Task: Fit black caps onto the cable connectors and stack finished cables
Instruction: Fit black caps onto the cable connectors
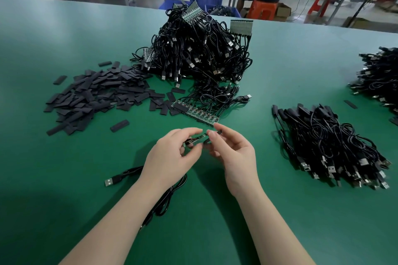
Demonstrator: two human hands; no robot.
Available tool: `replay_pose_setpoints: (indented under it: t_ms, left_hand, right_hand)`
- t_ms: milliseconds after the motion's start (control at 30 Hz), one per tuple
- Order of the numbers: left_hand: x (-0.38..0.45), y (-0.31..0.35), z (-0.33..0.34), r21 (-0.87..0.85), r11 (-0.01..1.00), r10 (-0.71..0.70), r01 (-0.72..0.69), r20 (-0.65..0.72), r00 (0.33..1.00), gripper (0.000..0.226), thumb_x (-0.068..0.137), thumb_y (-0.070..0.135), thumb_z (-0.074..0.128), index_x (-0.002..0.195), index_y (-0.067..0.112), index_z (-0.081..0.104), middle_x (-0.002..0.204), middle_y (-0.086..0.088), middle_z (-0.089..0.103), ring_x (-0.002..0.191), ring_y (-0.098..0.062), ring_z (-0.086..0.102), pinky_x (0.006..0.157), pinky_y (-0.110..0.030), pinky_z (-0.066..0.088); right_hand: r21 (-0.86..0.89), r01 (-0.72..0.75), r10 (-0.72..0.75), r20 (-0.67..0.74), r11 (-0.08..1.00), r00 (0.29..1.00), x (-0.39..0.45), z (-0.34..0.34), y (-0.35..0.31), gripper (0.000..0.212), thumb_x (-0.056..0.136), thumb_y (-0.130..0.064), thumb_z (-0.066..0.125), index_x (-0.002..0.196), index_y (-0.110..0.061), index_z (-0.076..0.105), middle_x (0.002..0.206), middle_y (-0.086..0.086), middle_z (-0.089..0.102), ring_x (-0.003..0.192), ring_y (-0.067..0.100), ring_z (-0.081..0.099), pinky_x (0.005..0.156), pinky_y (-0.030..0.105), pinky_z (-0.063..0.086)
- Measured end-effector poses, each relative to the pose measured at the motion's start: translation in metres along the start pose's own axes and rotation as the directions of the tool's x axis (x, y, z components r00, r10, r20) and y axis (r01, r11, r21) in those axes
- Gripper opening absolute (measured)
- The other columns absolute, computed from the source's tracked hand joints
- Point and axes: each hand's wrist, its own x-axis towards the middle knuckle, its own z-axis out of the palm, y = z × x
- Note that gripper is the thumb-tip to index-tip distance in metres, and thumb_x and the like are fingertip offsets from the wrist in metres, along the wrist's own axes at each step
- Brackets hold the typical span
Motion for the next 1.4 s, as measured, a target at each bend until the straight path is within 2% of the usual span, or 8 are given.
replay_pose_setpoints:
  t_ms: [233, 467, 633, 767, 900, 1133, 1300, 1400]
  left_hand:
    - [0.0013, 0.0003, -0.0008, -0.115, 0.992, 0.053, -0.052, 0.005, 0.999, 0.031, 0.077, 0.052, 0.062, 0.109, 0.053, 0.063, 0.099, 0.020, 0.064, 0.070, -0.016, 0.056, 0.069, -0.033, 0.053]
    - [0.0024, -0.0025, -0.0020, -0.106, 0.989, 0.104, -0.100, 0.039, 0.994, 0.023, 0.077, 0.059, 0.059, 0.097, 0.052, 0.068, 0.100, 0.021, 0.064, 0.070, -0.017, 0.055, 0.070, -0.036, 0.052]
    - [0.0049, -0.0051, 0.0026, -0.182, 0.982, 0.064, -0.052, 0.061, 0.996, 0.012, 0.079, 0.045, 0.066, 0.090, 0.044, 0.072, 0.102, 0.022, 0.065, 0.082, -0.016, 0.061, 0.077, -0.030, 0.051]
    - [0.0069, -0.0095, 0.0013, -0.242, 0.969, 0.065, -0.057, 0.026, 0.998, 0.022, 0.082, 0.028, 0.077, 0.088, 0.048, 0.071, 0.103, 0.026, 0.063, 0.076, -0.013, 0.059, 0.075, -0.020, 0.050]
    - [0.0080, -0.0062, -0.0009, -0.262, 0.961, 0.085, -0.085, -0.012, 0.996, 0.022, 0.078, 0.032, 0.071, 0.084, 0.054, 0.070, 0.100, 0.024, 0.066, 0.080, -0.016, 0.061, 0.071, -0.021, 0.050]
    - [0.0062, -0.0071, 0.0013, -0.255, 0.966, 0.039, -0.050, -0.044, 0.998, 0.024, 0.071, 0.049, 0.066, 0.095, 0.048, 0.069, 0.098, 0.021, 0.068, 0.081, -0.014, 0.061, 0.072, -0.026, 0.052]
    - [0.0055, -0.0080, 0.0014, -0.243, 0.970, 0.014, -0.023, -0.038, 0.999, 0.028, 0.081, 0.021, 0.074, 0.092, 0.047, 0.071, 0.096, 0.023, 0.069, 0.084, -0.016, 0.064, 0.077, -0.028, 0.053]
    - [0.0052, -0.0046, 0.0005, -0.255, 0.967, 0.021, -0.030, -0.038, 0.999, 0.027, 0.077, 0.028, 0.074, 0.096, 0.047, 0.071, 0.097, 0.023, 0.069, 0.084, -0.017, 0.064, 0.075, -0.030, 0.054]
  right_hand:
    - [-0.052, 0.007, -0.012, -0.085, 0.999, 0.996, -0.0001, -0.0023, -0.0036, 0.016, 0.082, -0.011, 0.079, 0.087, -0.027, 0.080, 0.087, 0.003, 0.077, 0.084, 0.016, 0.074, 0.063, 0.018, 0.053]
    - [-0.112, 0.105, -0.113, -0.070, 0.988, 0.991, -0.0002, -0.0013, -0.0020, 0.017, 0.080, -0.004, 0.079, 0.083, -0.021, 0.078, 0.074, -0.003, 0.074, 0.068, 0.006, 0.068, 0.065, 0.015, 0.052]
    - [-0.129, 0.160, -0.164, -0.018, 0.979, 0.986, -0.0012, 0.0000, -0.0007, 0.023, 0.079, 0.000, 0.078, 0.078, -0.024, 0.078, 0.072, -0.004, 0.073, 0.068, 0.004, 0.067, 0.067, 0.012, 0.050]
    - [-0.112, 0.159, -0.154, 0.053, 0.981, 0.987, -0.0027, 0.0006, -0.0003, 0.026, 0.083, 0.002, 0.074, 0.094, -0.021, 0.075, 0.083, -0.001, 0.077, 0.081, 0.007, 0.073, 0.073, 0.013, 0.053]
    - [-0.113, 0.121, -0.109, 0.107, 0.986, 0.988, -0.0034, 0.0013, 0.0004, 0.032, 0.084, 0.002, 0.073, 0.105, -0.021, 0.071, 0.092, 0.000, 0.078, 0.094, 0.009, 0.073, 0.078, 0.013, 0.053]
    - [-0.285, 0.190, -0.194, 0.014, 0.940, 0.981, -0.0018, 0.0008, 0.0012, 0.023, 0.079, -0.009, 0.080, 0.071, -0.031, 0.079, 0.086, -0.009, 0.077, 0.080, 0.006, 0.070, 0.073, 0.018, 0.054]
    - [-0.326, 0.208, -0.226, -0.017, 0.922, 0.974, 0.0016, -0.0031, -0.0014, 0.025, 0.080, -0.013, 0.081, 0.069, -0.035, 0.076, 0.075, -0.010, 0.074, 0.068, 0.005, 0.062, 0.065, 0.018, 0.049]
    - [-0.349, 0.198, -0.212, -0.003, 0.916, 0.977, 0.0013, -0.0007, 0.0024, 0.020, 0.080, -0.014, 0.081, 0.071, -0.030, 0.071, 0.067, -0.016, 0.066, 0.063, 0.003, 0.058, 0.063, 0.018, 0.046]
